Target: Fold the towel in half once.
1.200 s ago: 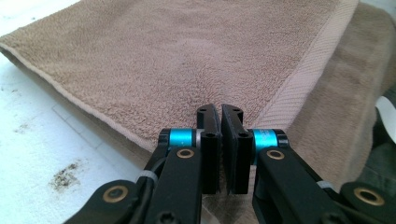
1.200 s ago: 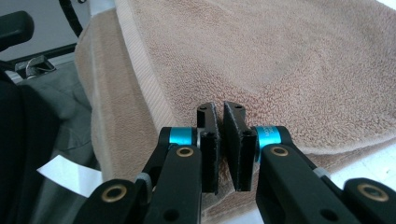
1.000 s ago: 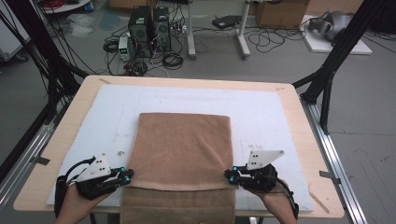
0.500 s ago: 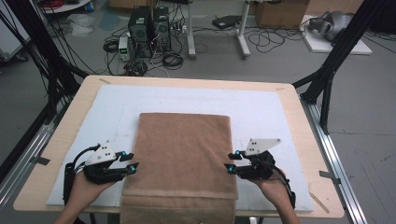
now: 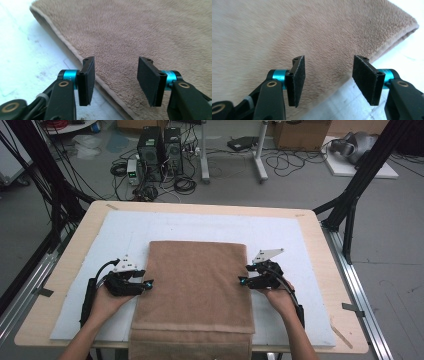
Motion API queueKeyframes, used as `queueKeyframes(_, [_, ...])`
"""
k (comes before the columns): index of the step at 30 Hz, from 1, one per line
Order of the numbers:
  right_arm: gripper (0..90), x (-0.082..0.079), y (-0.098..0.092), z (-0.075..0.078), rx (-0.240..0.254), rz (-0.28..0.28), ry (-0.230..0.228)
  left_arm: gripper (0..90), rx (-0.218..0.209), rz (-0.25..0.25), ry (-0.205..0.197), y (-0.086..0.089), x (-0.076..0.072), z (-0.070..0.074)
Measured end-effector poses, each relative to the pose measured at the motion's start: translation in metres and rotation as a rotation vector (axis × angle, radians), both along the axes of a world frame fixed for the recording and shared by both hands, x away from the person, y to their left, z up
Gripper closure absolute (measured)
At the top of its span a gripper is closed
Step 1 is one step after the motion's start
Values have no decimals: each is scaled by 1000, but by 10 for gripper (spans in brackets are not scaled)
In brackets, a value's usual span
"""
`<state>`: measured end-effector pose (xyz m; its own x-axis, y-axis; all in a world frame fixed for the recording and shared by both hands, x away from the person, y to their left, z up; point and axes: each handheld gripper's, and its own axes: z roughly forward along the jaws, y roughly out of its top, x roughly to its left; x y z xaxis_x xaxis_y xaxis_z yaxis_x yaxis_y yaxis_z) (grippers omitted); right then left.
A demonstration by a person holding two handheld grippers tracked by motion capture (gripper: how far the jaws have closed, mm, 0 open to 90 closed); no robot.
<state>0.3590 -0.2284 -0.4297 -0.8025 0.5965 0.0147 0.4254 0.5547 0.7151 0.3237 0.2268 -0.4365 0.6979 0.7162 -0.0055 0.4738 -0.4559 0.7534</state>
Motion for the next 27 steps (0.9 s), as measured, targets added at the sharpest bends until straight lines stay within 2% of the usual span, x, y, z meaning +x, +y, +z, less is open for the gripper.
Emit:
queueKeyframes(2, [423, 3, 1, -3, -3, -7, 10, 456, -2, 1, 37, 0, 4, -4])
queueKeyframes(4, [424, 5, 0, -7, -16, -15, 26, 452, -22, 5, 53, 2, 6, -5])
queueKeyframes(7, [444, 9, -1, -12, 12, -29, 71, 499, -24, 13, 48, 3, 7, -6])
queueKeyframes(10, [504, 8, 0, -12, 21, -52, 85, 604, -29, 31, 47, 4, 9, -6])
queueKeyframes(14, [658, 11, -2, -13, 53, -50, 102, 717, -56, 41, 56, 5, 11, -7])
queueKeyframes(16, [793, 13, -2, -14, 86, -25, 134, 773, -57, 37, 56, 4, 12, -7])
queueKeyframes(17, [802, 13, -1, -14, 91, -17, 137, 791, -55, 36, 58, 4, 12, -6])
queueKeyframes(20, [821, 14, -1, -13, 82, 6, 134, 815, -54, 36, 57, 2, 12, -5])
queueKeyframes(24, [827, 15, 1, -9, 59, 10, 108, 835, -20, 42, 18, -2, 12, -1])
queueKeyframes(27, [828, 19, 0, -6, 56, -14, 90, 839, -24, 61, -11, -4, 17, 3])
